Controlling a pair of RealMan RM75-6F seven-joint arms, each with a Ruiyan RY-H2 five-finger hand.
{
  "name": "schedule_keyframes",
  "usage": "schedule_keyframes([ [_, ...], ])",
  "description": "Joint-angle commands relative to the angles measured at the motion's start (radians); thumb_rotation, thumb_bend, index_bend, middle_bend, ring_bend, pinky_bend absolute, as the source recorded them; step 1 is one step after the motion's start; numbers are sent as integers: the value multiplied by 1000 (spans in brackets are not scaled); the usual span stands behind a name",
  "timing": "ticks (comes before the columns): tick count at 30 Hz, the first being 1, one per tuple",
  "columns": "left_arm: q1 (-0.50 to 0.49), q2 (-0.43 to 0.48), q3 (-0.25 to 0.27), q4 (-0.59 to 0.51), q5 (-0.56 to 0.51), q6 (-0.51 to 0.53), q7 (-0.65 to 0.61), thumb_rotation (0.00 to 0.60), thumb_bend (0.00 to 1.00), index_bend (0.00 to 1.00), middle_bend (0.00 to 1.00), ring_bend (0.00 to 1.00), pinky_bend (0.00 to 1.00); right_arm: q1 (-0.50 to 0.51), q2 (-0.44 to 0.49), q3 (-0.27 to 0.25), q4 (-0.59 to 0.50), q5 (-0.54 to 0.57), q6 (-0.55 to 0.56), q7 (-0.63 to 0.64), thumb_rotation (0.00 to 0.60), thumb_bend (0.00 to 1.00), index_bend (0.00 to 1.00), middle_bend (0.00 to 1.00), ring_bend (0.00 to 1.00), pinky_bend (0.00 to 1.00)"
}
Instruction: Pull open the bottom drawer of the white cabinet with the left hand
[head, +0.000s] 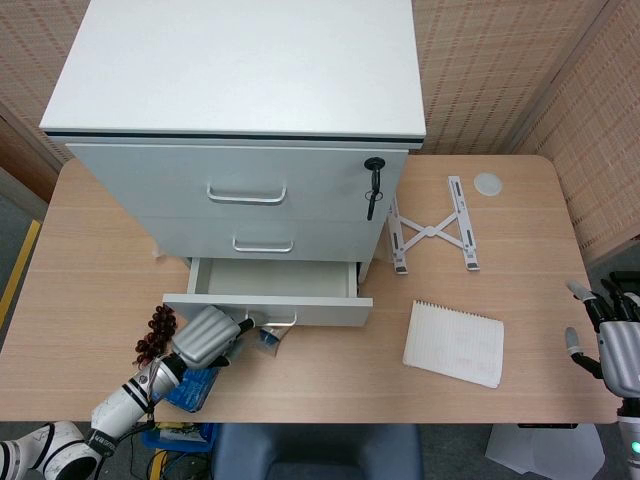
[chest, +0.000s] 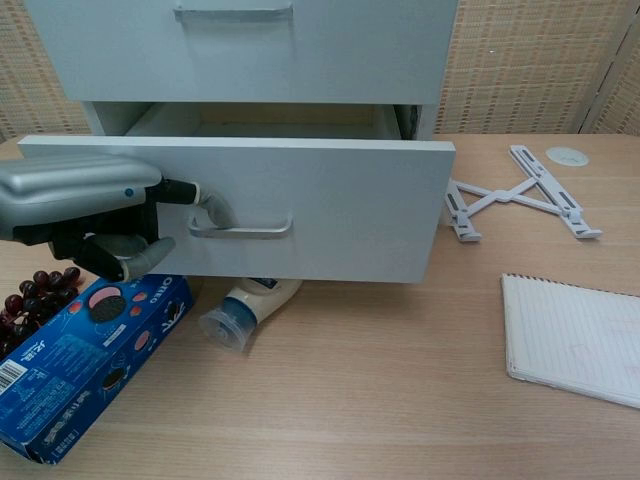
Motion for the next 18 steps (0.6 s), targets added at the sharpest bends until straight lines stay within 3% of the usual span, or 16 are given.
schedule_keyframes([
  [1, 2, 5, 5, -8, 4, -2, 5, 600, 634, 233, 974, 981, 1000, -1, -1, 0, 2, -1, 1, 1, 600, 429, 161, 283, 188, 185],
  [18, 26, 33, 40, -75, 45, 5, 34, 600, 635, 238, 974, 981, 1000, -5, -6, 0, 12, 0, 4, 11, 600, 429, 162, 283, 188, 185],
])
